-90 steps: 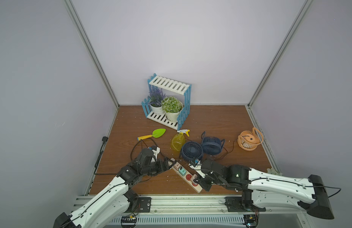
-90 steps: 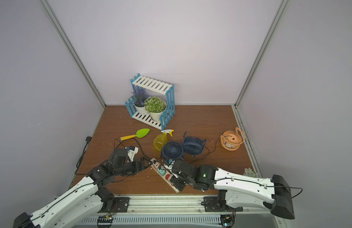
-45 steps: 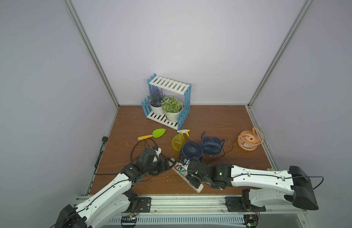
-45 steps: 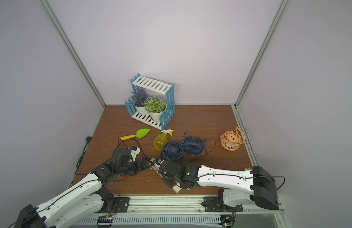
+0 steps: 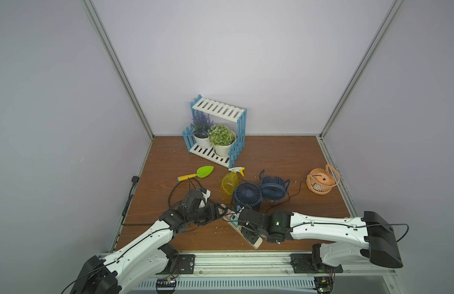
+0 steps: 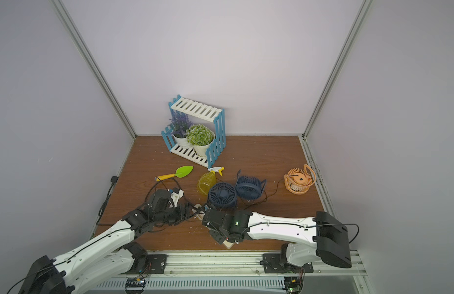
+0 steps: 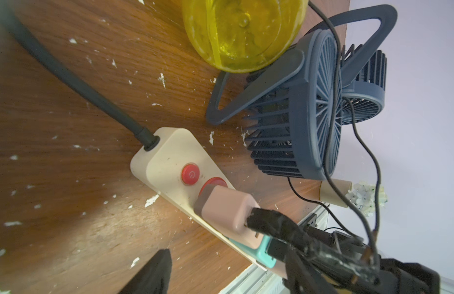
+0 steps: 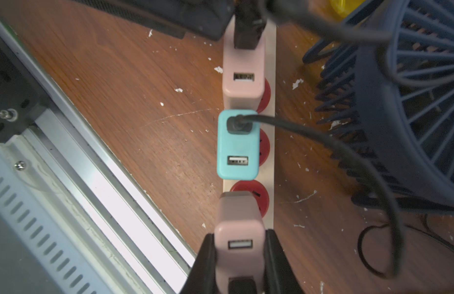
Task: Plug the desk fan into the power strip
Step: Insert the plug into the socket.
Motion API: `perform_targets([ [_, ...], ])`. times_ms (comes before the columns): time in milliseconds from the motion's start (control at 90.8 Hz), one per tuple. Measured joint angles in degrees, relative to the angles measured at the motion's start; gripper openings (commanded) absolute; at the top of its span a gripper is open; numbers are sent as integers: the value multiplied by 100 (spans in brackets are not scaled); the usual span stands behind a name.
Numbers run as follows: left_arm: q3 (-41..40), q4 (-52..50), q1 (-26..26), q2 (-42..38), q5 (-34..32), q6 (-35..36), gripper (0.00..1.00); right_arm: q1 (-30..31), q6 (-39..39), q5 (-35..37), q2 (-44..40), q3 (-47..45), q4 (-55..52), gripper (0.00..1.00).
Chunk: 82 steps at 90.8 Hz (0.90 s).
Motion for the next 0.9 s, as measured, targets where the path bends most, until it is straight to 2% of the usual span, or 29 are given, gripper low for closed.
perform_targets([
  [903, 0, 98, 0, -52, 50, 17, 70, -4, 188, 129, 365, 284, -258, 0],
])
